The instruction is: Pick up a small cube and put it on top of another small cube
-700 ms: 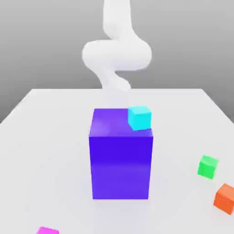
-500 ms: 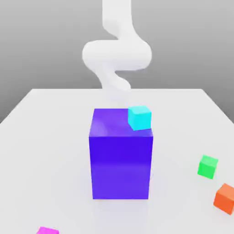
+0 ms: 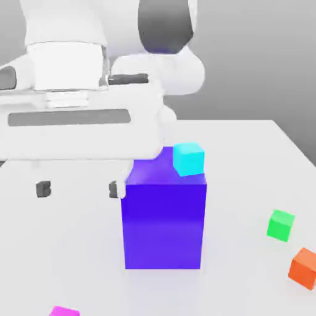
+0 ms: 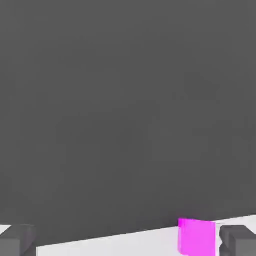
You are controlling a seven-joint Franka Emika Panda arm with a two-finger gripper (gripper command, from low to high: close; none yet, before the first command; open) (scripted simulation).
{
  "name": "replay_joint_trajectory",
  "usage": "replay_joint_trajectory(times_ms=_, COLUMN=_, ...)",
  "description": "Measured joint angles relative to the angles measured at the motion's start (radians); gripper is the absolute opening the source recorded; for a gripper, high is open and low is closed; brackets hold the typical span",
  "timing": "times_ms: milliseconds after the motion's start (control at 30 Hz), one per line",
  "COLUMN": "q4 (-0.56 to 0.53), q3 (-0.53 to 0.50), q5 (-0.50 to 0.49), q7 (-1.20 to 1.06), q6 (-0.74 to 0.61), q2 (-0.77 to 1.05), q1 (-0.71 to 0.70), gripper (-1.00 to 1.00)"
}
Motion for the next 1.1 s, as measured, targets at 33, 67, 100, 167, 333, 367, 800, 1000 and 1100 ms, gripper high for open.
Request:
replay_joint_trajectory(times_ms=33, q4=0.003, q3=-0.002, q5=0.004, q7=-0.005, q6=0.009, q2=0.036, q1=-0.005, gripper=0.0)
replay_joint_trajectory(times_ms=67, q4=0.007, q3=-0.004, q5=0.008, q7=-0.009, q6=0.018, q2=0.072, q1=-0.01, gripper=0.0)
replay_joint_trajectory(times_ms=100, q4=0.01, q3=-0.006, q5=0.011, q7=-0.013, q6=0.027, q2=0.108, q1=-0.015, gripper=0.0)
replay_joint_trajectory(times_ms=167, q4=0.017, q3=-0.011, q5=0.014, q7=-0.019, q6=0.045, q2=0.179, q1=-0.026, gripper=0.0)
replay_joint_trajectory(times_ms=333, q4=0.034, q3=-0.025, q5=0.014, q7=-0.028, q6=0.096, q2=0.355, q1=-0.054, gripper=0.0)
replay_joint_trajectory(times_ms=367, q4=0.041, q3=-0.02, q5=0.02, q7=-0.034, q6=0.117, q2=0.391, q1=-0.06, gripper=0.0)
replay_joint_trajectory(times_ms=800, q4=0.055, q3=-0.005, q5=0.037, q7=-0.046, q6=0.163, q2=0.46, q1=-0.075, gripper=-1.0)
replay_joint_trajectory(times_ms=1000, q4=-0.06, q3=0.069, q5=-0.01, q7=-0.062, q6=0.111, q2=0.293, q1=0.037, gripper=-1.0)
replay_joint_trajectory(times_ms=1100, q4=-0.139, q3=0.14, q5=-0.028, q7=-0.089, q6=0.12, q2=0.223, q1=0.107, gripper=-1.0)
